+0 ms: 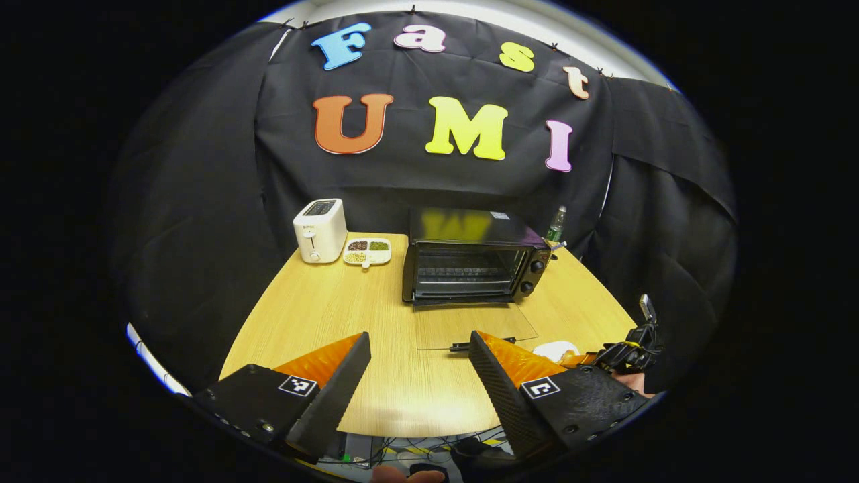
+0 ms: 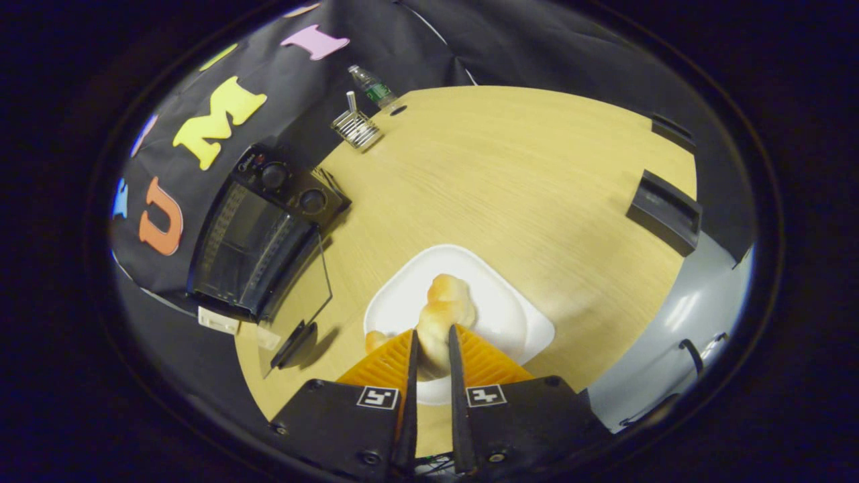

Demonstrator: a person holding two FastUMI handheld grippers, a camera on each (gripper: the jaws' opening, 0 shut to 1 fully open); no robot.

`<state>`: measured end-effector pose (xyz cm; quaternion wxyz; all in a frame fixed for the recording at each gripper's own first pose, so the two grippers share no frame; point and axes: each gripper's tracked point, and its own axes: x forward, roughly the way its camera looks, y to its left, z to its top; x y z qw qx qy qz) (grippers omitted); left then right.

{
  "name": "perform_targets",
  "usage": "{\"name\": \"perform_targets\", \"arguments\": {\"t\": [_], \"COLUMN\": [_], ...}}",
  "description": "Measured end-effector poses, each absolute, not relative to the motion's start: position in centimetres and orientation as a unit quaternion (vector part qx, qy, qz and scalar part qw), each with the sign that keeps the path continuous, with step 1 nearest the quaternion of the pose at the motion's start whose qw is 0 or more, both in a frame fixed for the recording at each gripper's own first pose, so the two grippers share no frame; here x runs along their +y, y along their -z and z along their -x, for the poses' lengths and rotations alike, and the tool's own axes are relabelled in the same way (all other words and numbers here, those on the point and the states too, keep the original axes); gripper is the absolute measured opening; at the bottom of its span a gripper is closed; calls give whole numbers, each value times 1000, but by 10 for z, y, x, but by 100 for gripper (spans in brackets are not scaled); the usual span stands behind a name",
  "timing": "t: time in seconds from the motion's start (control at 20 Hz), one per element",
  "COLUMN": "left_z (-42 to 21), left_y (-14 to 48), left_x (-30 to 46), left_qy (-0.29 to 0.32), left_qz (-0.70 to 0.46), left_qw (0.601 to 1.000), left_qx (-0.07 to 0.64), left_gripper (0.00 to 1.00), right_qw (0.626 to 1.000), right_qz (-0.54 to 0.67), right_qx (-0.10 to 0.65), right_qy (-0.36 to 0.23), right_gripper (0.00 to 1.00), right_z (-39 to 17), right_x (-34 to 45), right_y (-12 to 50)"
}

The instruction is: Open the electric oven with the left hand, put the food in, and close the electric oven.

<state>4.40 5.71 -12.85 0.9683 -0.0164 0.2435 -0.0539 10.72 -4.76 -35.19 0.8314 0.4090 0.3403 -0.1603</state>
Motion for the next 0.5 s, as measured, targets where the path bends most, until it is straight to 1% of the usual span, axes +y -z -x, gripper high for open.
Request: {"name": "perform_targets", "arguments": {"t": [0.25,0.3,0.35,0.5], "left_z": [-42,-42,-40,-36], "left_y": [132,131,130,127], "left_x": [55,57,59,74], "left_qy": [65,65,65,48], "left_qz": [15,14,13,9], "left_qw": [967,967,967,968], "left_qx": [248,247,248,245], "left_gripper": [95,95,95,95], "right_qw": [811,810,809,811], "right_qz": [-486,-496,-504,-521], "right_qx": [292,283,272,243], "right_qy": [141,137,131,106], "right_gripper": [21,22,21,21], "right_z": [-103,-105,-111,-138], "right_x": [-32,-27,-22,2], "right_y": [300,291,281,254]}}
